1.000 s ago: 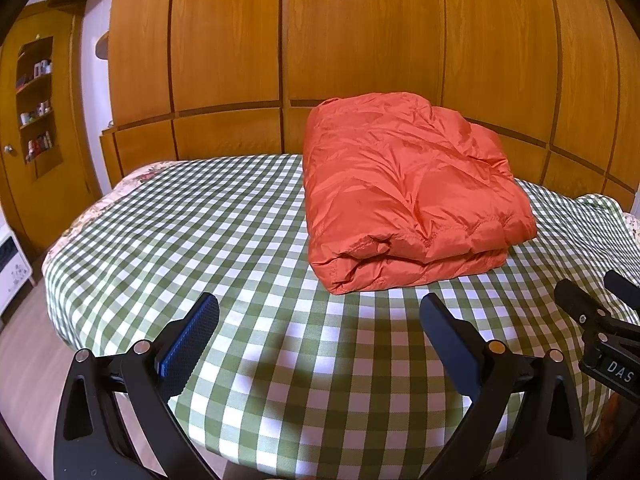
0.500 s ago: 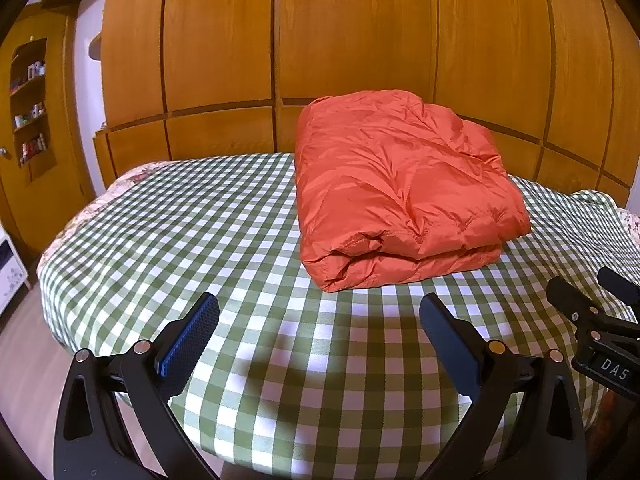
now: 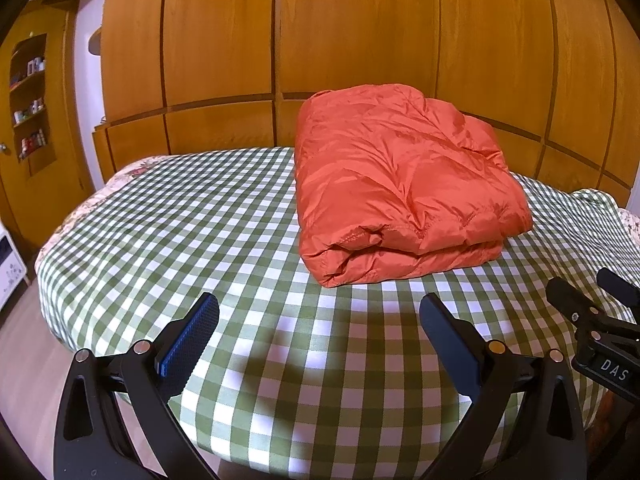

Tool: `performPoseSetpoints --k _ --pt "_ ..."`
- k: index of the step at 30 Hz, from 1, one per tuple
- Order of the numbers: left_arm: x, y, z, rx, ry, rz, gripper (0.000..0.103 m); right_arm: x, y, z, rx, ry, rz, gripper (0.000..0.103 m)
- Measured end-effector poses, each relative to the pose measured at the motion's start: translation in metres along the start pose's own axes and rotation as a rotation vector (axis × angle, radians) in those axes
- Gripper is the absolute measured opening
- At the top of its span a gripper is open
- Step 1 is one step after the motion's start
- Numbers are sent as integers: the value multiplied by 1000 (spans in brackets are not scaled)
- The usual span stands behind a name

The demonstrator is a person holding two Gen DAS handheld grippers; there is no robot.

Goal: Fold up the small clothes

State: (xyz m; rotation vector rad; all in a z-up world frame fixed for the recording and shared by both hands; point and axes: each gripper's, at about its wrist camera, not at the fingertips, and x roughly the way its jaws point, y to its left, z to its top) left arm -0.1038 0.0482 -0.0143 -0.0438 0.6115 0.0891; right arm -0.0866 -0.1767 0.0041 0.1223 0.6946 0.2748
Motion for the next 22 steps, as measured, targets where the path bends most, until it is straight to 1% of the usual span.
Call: performPoseSetpoints --k 10,18,20,22 --pt "4 1 -1 -2 15 2 99 4 -2 -1 2 12 7 101" --pt "14 3 -1 -5 63 -13 99 11 -7 -1 10 28 6 101" --pt "18 4 -1 -5 75 -13 99 15 -12 0 22 39 -5 101" --pt "22 5 0 -7 91 -19 99 23 -23 3 46 61 -39 101"
